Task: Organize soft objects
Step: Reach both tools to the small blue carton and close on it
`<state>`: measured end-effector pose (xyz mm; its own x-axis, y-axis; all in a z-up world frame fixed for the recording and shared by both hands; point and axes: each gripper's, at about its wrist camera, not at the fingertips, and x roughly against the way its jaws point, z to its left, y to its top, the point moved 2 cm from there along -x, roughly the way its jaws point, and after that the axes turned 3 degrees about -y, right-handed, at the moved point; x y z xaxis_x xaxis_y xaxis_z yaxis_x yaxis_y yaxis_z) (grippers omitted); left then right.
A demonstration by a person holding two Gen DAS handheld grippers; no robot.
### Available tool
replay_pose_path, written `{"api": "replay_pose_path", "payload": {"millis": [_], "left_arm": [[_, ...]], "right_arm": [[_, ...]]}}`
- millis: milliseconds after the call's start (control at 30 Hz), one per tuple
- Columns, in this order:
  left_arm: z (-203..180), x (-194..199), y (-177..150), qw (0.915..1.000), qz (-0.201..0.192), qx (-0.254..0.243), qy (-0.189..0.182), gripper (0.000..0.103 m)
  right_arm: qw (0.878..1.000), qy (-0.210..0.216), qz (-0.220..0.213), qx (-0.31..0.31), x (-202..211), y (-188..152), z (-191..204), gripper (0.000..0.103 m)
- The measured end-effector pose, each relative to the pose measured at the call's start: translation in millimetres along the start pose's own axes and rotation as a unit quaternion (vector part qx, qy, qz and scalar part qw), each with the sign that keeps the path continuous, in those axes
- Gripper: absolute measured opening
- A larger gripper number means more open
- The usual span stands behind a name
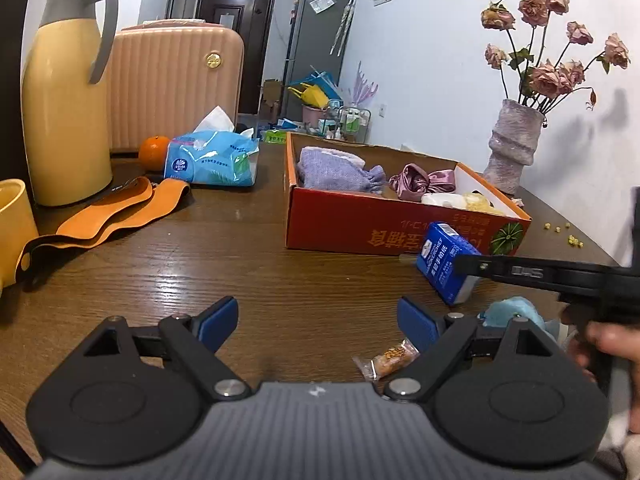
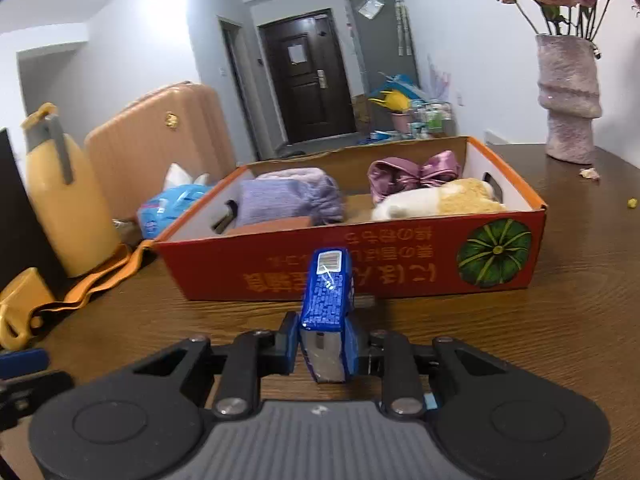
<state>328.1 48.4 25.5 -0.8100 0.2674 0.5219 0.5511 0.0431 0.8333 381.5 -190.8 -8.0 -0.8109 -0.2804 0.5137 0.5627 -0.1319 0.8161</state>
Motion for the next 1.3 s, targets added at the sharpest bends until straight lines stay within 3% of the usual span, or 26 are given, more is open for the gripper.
{"api": "replay_pose_path", "payload": {"millis": [133, 233, 367, 467, 567, 700, 867, 1067, 1200, 1300], "left_arm": [[-6.4, 3.2, 0.7, 0.9999, -0.001, 0.005, -0.016, 0.088], [-15.7, 7.9, -0.3, 0.9985, -0.006, 0.016, -0.052, 0.088], [-37.6, 9.7, -8.0, 0.9937, 0.003, 0.011, -0.111, 0.087], [-56.1, 5.1, -17.2, 0.9901, 0.023, 0.002, -0.138, 0.074], [-69.9, 0.7, -28.9, 0.9901, 0.046, -0.019, -0.131, 0.055], [-62.0, 9.3, -37.3, 0.9915, 0.04, -0.013, -0.123, 0.05], [-37.2, 27.9, -49.7, 0.9939, 0.024, 0.009, -0.107, 0.052], [-26.9, 48.1, -59.6, 0.9943, 0.012, -0.008, -0.106, 0.053], [-21.0, 52.6, -62.4, 0.9934, 0.024, 0.008, -0.112, 0.053], [-7.1, 55.1, -63.0, 0.9891, 0.054, 0.056, -0.125, 0.055]], "right_arm": [[0.996, 0.06, -0.008, 0.071, 40.9, -10.9, 21.9, 0.022], [0.987, 0.091, 0.006, 0.129, 72.1, -34.4, 35.8, 0.022], [0.979, 0.1, 0.047, 0.174, 94.8, -67.6, 38.1, 0.023], [0.979, 0.105, 0.048, 0.168, 104.2, -81.0, 34.1, 0.026], [0.979, 0.12, 0.038, 0.162, 111.1, -83.9, 35.0, 0.028], [0.979, 0.123, 0.029, 0.158, 114.8, -83.1, 33.7, 0.03], [0.982, 0.134, 0.027, 0.133, 119.5, -83.4, 28.9, 0.042], [0.978, 0.168, 0.024, 0.122, 126.6, -81.9, 37.9, 0.044], [0.979, 0.169, 0.035, 0.111, 125.1, -83.2, 40.9, 0.044], [0.981, 0.165, 0.048, 0.084, 123.7, -85.9, 37.2, 0.045]]}}
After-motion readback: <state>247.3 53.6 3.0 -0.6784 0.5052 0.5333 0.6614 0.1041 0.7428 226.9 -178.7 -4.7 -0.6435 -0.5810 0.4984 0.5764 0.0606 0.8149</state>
